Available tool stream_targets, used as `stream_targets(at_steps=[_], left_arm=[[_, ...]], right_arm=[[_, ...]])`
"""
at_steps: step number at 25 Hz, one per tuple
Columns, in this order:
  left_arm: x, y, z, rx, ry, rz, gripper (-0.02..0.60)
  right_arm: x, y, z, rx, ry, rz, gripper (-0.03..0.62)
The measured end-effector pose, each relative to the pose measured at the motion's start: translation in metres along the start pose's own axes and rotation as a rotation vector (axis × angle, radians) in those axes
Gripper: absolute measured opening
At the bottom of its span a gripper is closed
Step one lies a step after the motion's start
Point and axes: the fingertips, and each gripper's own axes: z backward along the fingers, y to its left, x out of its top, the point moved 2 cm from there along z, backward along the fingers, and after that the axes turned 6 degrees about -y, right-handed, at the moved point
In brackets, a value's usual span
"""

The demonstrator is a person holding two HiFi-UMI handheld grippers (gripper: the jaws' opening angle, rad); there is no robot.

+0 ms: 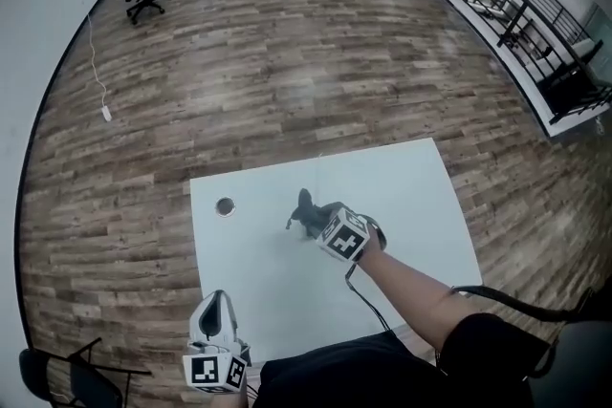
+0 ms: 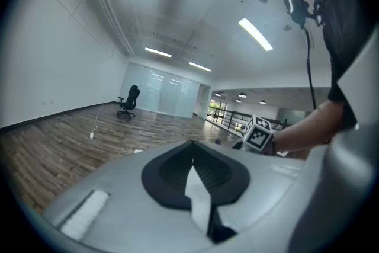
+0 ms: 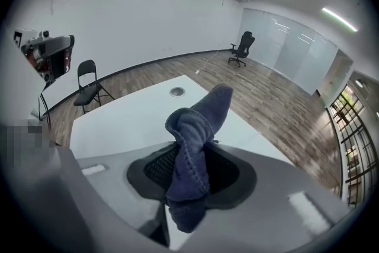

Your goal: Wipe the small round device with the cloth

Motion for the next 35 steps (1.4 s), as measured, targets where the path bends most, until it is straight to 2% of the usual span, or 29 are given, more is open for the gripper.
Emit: stream_targets(at_steps=[7,21,31,35], left_arm=[[0.0,0.0,0.009,0.053,0.013,-0.005,0.006],[0.009,0.0,0.022,0.081,0.059,-0.075,0.006],[0.011,0.007,0.027,0.062,0.092,-0.11,0.006],[0.012,0.012,0.026,0.045,0.103,-0.118,0.006]], right_arm=[[-0.002,-0.003,-0.001,0.043,-0.052,-0.069,0.121],[-0.011,-0.016,-0.003,0.098,-0.177,-0.341,0.121],[-0.021,-0.027,0.0,0.097,-0.263,-0.57,0.121],[-0.021,-0.027,0.001,0.051,-0.264,-0.563,0.121]])
